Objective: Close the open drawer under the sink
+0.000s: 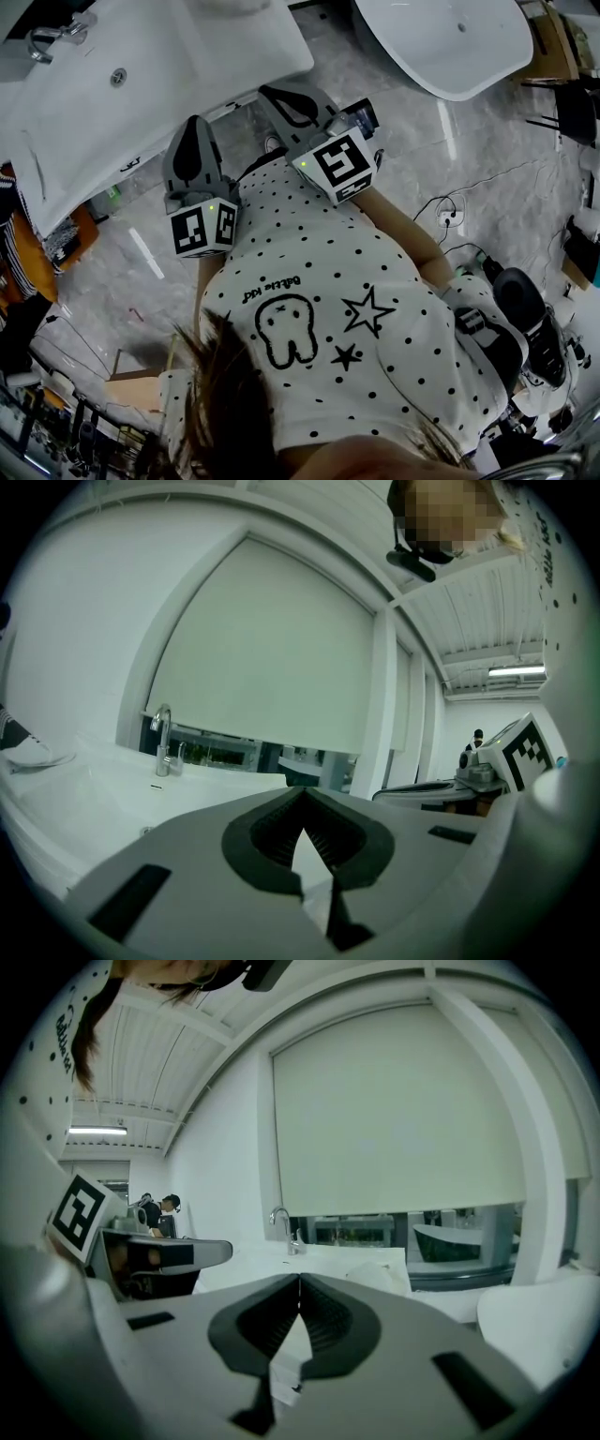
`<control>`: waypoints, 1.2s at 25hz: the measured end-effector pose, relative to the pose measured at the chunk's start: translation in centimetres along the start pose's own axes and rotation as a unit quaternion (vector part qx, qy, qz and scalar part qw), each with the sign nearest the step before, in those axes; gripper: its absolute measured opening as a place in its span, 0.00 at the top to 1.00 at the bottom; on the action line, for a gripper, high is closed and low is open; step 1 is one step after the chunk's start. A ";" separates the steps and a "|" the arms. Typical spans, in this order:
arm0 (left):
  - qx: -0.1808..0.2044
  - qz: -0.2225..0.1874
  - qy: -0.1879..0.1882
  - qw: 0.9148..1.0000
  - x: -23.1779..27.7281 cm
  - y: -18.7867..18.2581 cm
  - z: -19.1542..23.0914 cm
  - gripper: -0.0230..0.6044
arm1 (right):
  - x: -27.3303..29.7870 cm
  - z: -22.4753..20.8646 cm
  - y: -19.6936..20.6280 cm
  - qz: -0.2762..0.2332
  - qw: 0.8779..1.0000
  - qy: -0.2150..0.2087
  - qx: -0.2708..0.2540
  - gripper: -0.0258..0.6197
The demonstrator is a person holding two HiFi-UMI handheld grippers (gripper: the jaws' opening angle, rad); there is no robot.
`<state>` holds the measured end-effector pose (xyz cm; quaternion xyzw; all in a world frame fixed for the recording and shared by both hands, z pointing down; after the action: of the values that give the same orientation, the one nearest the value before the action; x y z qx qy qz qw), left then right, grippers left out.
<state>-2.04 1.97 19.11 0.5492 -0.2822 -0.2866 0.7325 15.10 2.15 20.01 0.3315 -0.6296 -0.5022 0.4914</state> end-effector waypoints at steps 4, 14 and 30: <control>0.003 0.005 0.005 1.000 0.5 -0.2 -0.2 0.96 | 0.1 -0.3 0.0 0.005 1.000 0.001 0.003 0.94; 0.002 0.012 0.017 1.000 1.7 -0.2 -0.6 0.96 | -0.1 -1.5 0.1 0.008 1.000 0.015 0.010 0.94; -0.010 0.005 0.005 1.000 2.4 0.0 0.3 0.96 | 1.1 -1.7 -0.2 0.011 1.000 -0.002 -0.009 0.94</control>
<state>-0.64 0.06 19.41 0.5418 -0.2778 -0.2832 0.7411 16.35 0.59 20.16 0.3192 -0.6298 -0.5031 0.4983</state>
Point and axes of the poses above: the fingertips, and each gripper's own axes: x forward along the fingers, z to its left, y out of its underside, the point moved 7 cm from there along -x, backward along the fingers, and after that the axes turned 14 degrees about y, right-handed, at the moved point
